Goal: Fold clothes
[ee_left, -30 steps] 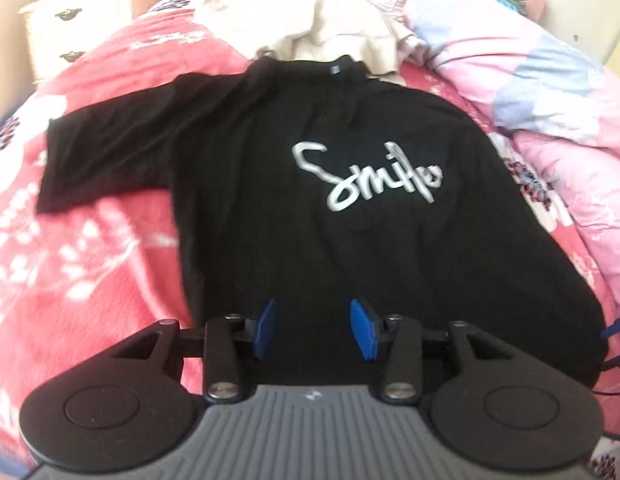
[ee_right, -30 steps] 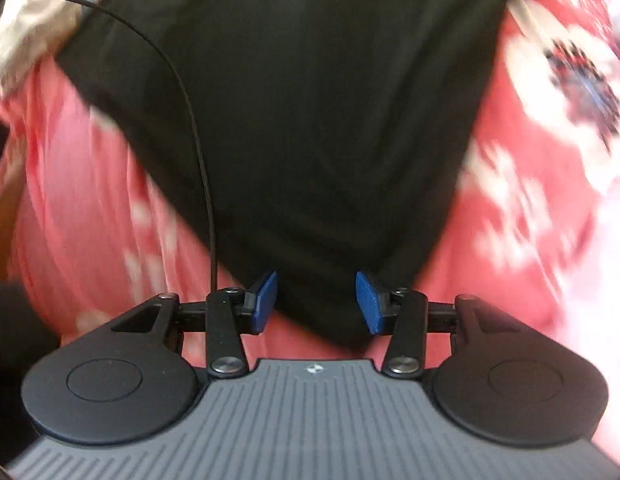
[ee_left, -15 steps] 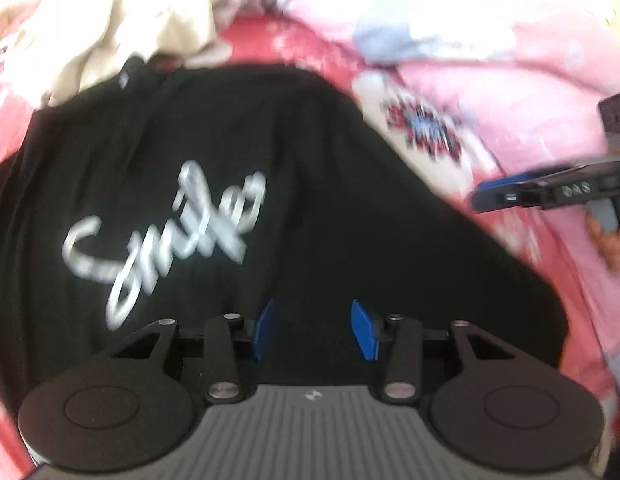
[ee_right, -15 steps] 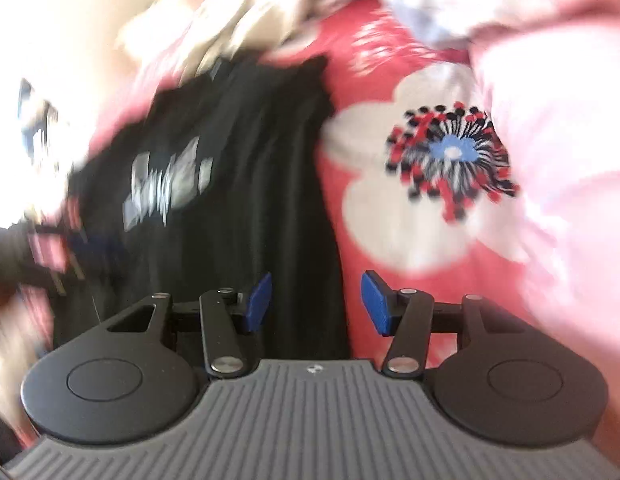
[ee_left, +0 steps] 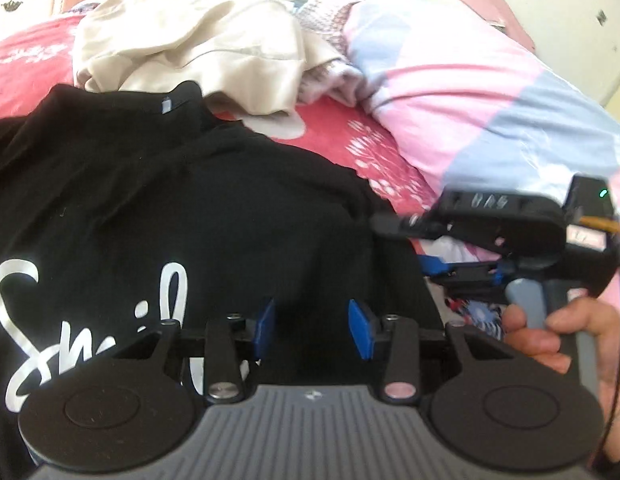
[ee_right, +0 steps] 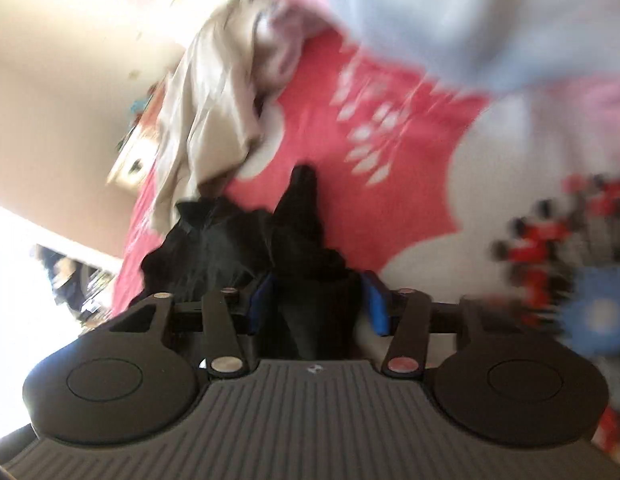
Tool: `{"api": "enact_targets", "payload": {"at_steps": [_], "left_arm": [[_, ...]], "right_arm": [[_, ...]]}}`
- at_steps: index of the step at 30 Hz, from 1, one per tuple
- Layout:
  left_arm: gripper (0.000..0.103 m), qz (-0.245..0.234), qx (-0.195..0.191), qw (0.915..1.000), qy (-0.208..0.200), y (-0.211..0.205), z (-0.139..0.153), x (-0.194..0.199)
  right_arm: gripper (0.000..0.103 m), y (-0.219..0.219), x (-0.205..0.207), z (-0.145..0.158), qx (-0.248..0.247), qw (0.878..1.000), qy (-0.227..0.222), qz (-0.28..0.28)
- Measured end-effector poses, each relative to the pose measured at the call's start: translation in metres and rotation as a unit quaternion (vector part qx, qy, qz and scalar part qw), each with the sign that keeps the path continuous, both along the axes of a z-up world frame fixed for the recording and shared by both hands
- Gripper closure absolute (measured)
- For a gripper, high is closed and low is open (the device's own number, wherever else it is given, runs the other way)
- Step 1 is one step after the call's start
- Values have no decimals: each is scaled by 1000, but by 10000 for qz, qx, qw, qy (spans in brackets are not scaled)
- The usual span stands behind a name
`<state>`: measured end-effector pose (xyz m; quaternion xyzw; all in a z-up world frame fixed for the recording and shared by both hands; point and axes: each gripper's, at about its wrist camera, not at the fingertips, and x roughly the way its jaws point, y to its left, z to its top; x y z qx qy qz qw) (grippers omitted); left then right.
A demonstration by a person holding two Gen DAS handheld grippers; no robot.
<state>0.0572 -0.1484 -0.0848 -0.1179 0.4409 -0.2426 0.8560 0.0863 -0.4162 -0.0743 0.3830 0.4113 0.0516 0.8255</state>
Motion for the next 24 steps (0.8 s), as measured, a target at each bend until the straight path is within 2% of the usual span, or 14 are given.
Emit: {"api": "enact_targets", "payload": {"at_steps": [2, 4, 6, 7, 8, 9, 12, 13, 14, 16, 17, 18, 21, 24], "left_arm": [[62, 139, -132, 9998, 80, 9, 1, 5], [62, 259, -309, 9991, 136, 21, 3, 13], [61, 397, -431, 9982, 123, 33, 7, 21], [60, 485, -451, 9978, 77, 41, 12, 24], [58, 543, -477, 9974, 39, 48, 15, 27], [58, 600, -505, 9969, -1, 55, 18, 29], [55, 752, -611, 9952, -171, 70, 24, 35], [54, 760, -604, 9951, -190, 71, 24, 37], [54, 790, -560, 9952, -150, 70, 22, 38], [55, 856, -500, 9951, -42, 69, 14, 40], [55, 892, -482, 9948, 24, 68, 9, 41], [55, 928, -462, 9946, 92, 67, 4, 42], [56, 1077, -412, 9929, 276, 71, -8, 50], [57, 1151, -375, 9922, 304, 77, -12, 53]], "right_arm": [[89, 2, 5, -4, 41, 9998, -63, 198], [91, 16, -6, 16, -568, 9953, -624, 471], [91, 43, -18, 36, -1342, 9781, -1250, 983], [91, 62, -24, 44, -1734, 9630, -1552, 1358], [91, 81, -30, 49, -2154, 9434, -1836, 1729], [91, 102, -38, 50, -2652, 9178, -2082, 2098], [88, 159, -59, 37, -4024, 8275, -2520, 2996], [88, 172, -66, 30, -4329, 8035, -2569, 3179], [87, 183, -72, 23, -4583, 7812, -2612, 3339], [81, 193, -82, 17, -4822, 7547, -2688, 3546], [79, 194, -86, 19, -4811, 7525, -2734, 3573], [77, 193, -89, 23, -4731, 7557, -2771, 3582], [70, 176, -83, 44, -3955, 8048, -2799, 3428], [64, 142, -56, 59, -2993, 8790, -2469, 2772]]}}
